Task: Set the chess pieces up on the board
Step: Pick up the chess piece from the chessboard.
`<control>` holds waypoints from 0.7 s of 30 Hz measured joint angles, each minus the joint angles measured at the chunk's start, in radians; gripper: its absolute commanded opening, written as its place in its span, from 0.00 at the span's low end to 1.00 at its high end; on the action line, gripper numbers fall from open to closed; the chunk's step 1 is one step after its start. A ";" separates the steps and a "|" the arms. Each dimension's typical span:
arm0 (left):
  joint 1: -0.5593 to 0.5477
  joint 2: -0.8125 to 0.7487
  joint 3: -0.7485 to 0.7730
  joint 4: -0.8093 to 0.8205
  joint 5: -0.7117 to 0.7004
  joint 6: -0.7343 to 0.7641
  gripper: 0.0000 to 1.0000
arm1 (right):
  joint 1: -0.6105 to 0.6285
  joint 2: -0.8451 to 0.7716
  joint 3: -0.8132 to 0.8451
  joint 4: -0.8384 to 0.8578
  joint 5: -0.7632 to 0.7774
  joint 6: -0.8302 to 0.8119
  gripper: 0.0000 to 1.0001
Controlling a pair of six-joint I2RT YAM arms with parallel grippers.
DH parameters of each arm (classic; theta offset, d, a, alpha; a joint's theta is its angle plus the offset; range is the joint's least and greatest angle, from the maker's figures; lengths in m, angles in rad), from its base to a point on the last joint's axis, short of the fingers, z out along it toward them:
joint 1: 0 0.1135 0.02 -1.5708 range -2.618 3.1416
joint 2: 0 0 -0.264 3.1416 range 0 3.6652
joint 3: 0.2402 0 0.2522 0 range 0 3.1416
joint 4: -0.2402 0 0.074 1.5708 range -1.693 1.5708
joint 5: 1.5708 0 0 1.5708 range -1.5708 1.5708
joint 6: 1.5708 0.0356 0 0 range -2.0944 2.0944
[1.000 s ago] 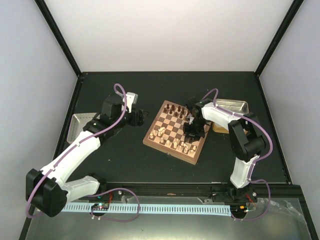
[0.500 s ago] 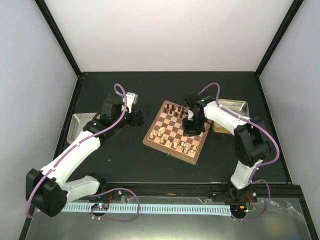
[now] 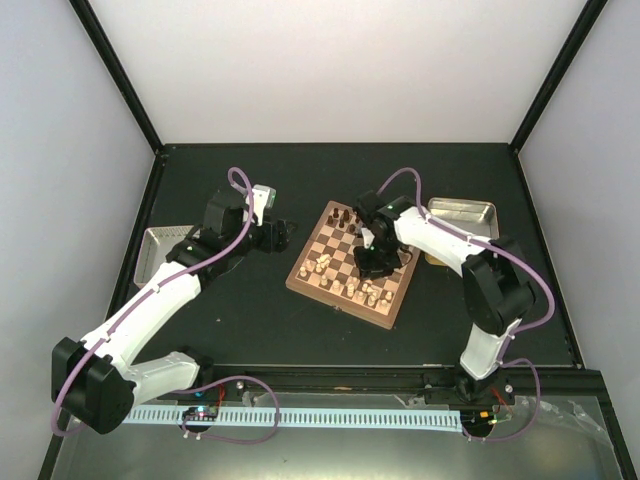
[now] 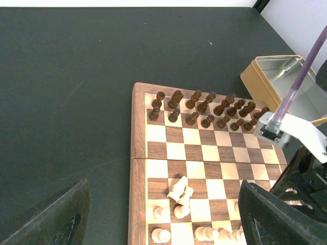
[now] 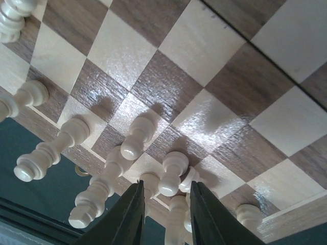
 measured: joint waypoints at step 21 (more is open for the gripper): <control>0.000 0.000 0.000 -0.006 -0.026 0.000 0.80 | 0.043 0.062 0.004 -0.011 0.043 -0.010 0.12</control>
